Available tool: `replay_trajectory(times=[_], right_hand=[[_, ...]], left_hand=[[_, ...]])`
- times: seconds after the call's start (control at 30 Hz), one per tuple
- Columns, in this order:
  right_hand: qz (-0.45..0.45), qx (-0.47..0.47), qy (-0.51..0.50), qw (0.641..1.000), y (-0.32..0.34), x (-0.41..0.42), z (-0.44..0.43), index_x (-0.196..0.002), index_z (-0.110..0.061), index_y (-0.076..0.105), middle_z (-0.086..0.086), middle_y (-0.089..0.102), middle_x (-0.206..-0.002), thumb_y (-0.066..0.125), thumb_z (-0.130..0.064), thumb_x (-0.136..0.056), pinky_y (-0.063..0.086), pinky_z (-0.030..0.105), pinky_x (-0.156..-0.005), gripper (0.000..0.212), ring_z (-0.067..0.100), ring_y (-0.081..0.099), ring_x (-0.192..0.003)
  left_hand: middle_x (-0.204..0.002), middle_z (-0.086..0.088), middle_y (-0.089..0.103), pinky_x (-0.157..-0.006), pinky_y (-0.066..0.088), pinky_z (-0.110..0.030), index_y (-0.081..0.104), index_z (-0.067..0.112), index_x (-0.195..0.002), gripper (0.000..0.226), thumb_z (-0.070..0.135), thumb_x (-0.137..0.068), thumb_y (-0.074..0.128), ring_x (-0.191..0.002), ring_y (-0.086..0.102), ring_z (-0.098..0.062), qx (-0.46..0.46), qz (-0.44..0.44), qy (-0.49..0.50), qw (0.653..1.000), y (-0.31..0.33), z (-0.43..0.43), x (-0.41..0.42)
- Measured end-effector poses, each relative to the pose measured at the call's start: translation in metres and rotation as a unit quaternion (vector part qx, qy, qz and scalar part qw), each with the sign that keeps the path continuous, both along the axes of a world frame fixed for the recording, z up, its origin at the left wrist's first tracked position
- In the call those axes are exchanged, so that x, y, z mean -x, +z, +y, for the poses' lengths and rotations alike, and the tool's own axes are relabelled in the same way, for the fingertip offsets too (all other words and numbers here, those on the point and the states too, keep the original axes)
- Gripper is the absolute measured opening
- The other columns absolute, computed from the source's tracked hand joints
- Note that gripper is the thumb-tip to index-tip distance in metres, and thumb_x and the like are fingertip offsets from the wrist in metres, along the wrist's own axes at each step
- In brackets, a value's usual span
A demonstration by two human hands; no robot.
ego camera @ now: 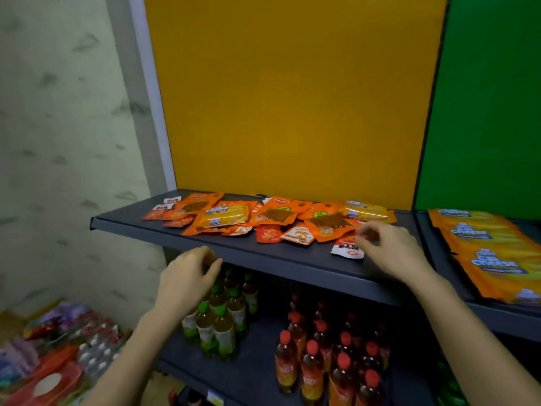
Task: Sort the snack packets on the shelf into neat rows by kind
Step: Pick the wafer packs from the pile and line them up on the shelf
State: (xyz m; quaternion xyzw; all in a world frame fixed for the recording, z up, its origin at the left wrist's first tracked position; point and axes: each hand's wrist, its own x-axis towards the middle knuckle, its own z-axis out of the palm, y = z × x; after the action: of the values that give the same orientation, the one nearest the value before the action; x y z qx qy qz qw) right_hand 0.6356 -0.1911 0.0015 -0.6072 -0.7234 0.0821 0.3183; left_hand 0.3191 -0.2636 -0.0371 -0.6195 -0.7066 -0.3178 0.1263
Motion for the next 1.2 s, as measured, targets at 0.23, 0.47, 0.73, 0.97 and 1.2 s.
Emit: replay_trajectory(times=[0.23,0.47,0.73,0.97,1.2], right_hand=[[0.031,0.001,-0.09,0.995,0.01,0.009,0.045,-0.113,-0.018,0.062,0.001,0.067,-0.111,0.057,-0.032,-0.089,0.047,0.037,-0.089,0.028,0.024,0.06,-0.107],[-0.007,0.07,-0.204,0.977,0.017,-0.003,0.108,-0.114,-0.001,0.059,0.021,0.059,-0.121,0.053,-0.043,-0.089,0.046,0.04,-0.083,0.05,0.038,0.056,-0.109],[0.013,0.19,-0.233,0.954,0.013,-0.007,0.163,-0.132,-0.001,0.048,0.021,0.048,-0.138,0.05,-0.077,-0.071,0.043,0.041,-0.098,0.097,0.037,0.049,-0.123],[0.127,0.198,-0.21,0.949,0.01,-0.006,0.185,-0.14,0.006,0.03,0.023,0.039,-0.145,0.073,-0.058,-0.066,0.039,0.041,-0.102,0.107,0.038,0.042,-0.13],[0.189,0.168,-0.23,0.94,0.006,-0.013,0.194,-0.14,0.006,0.027,0.025,0.035,-0.146,0.081,-0.044,-0.063,0.035,0.044,-0.107,0.107,0.04,0.037,-0.132]], left_hand=[[-0.096,-0.002,0.065,-0.07,0.043,-0.032,0.064,0.018,-0.094,0.023,0.039,-0.089,0.054,-0.097,0.058,-0.022,-0.008,-0.017,-0.007,1.0,0.021,0.065,0.032],[-0.113,-0.014,0.062,-0.078,0.047,-0.039,0.058,0.007,-0.113,0.041,0.04,-0.088,0.054,-0.106,0.055,-0.03,0.013,-0.015,0.037,0.999,0.034,0.136,0.056],[-0.132,-0.016,0.054,-0.092,0.045,-0.043,0.044,0.014,-0.134,0.123,0.097,-0.044,0.034,-0.115,0.053,-0.035,0.189,-0.135,0.065,0.97,0.031,0.184,0.096],[-0.109,-0.016,0.061,-0.063,0.038,-0.029,0.058,0.013,-0.099,0.07,0.068,-0.056,0.067,-0.076,0.049,-0.019,0.235,-0.225,0.029,0.945,0.046,0.197,0.097],[-0.136,-0.018,0.044,-0.094,0.041,-0.042,0.029,0.0,-0.136,0.115,0.057,-0.05,0.08,-0.122,0.046,-0.034,0.26,-0.301,0.02,0.917,0.053,0.201,0.102]])
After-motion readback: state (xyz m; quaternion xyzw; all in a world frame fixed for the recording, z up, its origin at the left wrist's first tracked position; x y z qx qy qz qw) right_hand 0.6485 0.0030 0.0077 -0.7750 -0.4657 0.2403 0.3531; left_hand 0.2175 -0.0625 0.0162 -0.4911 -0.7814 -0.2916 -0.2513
